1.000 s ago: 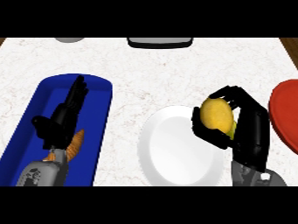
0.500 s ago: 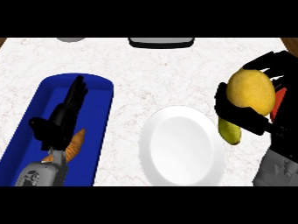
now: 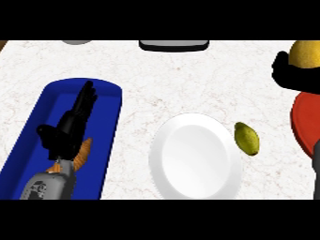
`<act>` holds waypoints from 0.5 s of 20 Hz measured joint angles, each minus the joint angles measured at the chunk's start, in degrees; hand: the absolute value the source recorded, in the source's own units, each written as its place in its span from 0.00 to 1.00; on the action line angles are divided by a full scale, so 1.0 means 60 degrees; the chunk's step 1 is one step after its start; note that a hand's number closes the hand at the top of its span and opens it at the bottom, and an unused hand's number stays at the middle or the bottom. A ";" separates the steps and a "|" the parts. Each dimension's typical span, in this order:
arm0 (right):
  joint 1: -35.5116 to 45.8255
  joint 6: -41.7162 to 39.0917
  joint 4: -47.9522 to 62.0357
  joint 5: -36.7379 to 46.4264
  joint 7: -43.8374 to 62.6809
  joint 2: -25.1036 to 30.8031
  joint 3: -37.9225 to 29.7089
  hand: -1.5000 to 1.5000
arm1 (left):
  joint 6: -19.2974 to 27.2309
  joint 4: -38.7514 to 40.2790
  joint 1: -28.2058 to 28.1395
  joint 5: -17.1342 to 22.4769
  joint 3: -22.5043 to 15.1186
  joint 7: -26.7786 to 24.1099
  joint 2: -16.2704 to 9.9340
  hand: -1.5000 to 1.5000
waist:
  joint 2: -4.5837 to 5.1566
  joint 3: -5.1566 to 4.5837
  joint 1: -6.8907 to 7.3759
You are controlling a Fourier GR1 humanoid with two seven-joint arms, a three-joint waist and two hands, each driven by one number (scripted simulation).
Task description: Pick the lemon from the plate and place it in the bowl
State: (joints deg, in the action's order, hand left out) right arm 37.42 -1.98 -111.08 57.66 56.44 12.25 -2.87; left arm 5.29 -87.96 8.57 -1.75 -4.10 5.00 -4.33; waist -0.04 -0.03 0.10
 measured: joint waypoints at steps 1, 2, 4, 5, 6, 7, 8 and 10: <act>0.0001 -0.0135 0.0151 -0.0023 -0.0043 0.0185 -0.0133 1.00 | -0.0011 0.0033 -0.0054 -0.0007 -0.0005 -0.0062 0.0010 0.50 | 0.0002 0.0000 -0.0003; -0.0037 -0.0327 0.0161 -0.0055 -0.0061 0.0414 -0.0302 1.00 | -0.0016 0.0084 -0.0070 -0.0018 0.0014 -0.0122 0.0003 0.50 | 0.0001 0.0000 -0.0021; -0.0304 -0.0457 0.0437 -0.0144 -0.0304 0.0841 -0.0699 1.00 | -0.0064 -0.0079 -0.0061 0.0017 0.0063 0.0021 -0.0072 0.50 | 0.0000 0.0002 -0.0024; -0.0375 -0.0569 0.0658 -0.0171 -0.0438 0.1077 -0.0852 1.00 | -0.0086 -0.0053 -0.0074 0.0023 0.0078 -0.0008 -0.0085 0.50 | 0.0004 0.0004 -0.0025; -0.0485 -0.0659 0.0872 -0.0120 -0.0544 0.1263 -0.0918 1.00 | -0.0084 0.0003 -0.0011 0.0037 0.0102 -0.0031 -0.0063 0.50 | 0.0009 0.0003 -0.0030; -0.0589 -0.0783 0.1094 -0.0140 -0.0721 0.1527 -0.1061 1.00 | -0.0051 0.0043 0.0092 -0.0002 0.0111 -0.0016 -0.0058 0.50 | 0.0015 0.0004 -0.0041; -0.0733 -0.0792 0.1308 -0.0184 -0.0950 0.1720 -0.1215 1.00 | -0.0111 0.0003 -0.0003 0.0037 0.0144 -0.0096 -0.0096 0.50 | 0.0015 0.0005 -0.0032; -0.0977 -0.0669 0.1776 -0.0183 -0.1370 0.2008 -0.1466 1.00 | -0.0102 0.0001 -0.0097 0.0000 0.0091 -0.0150 -0.0031 0.50 | 0.0016 0.0006 -0.0018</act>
State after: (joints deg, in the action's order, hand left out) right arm 31.56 -6.00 -100.43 56.56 48.23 24.29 -11.67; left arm 4.69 -87.95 7.99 -1.75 -3.56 4.10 -4.52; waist 0.06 0.01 0.00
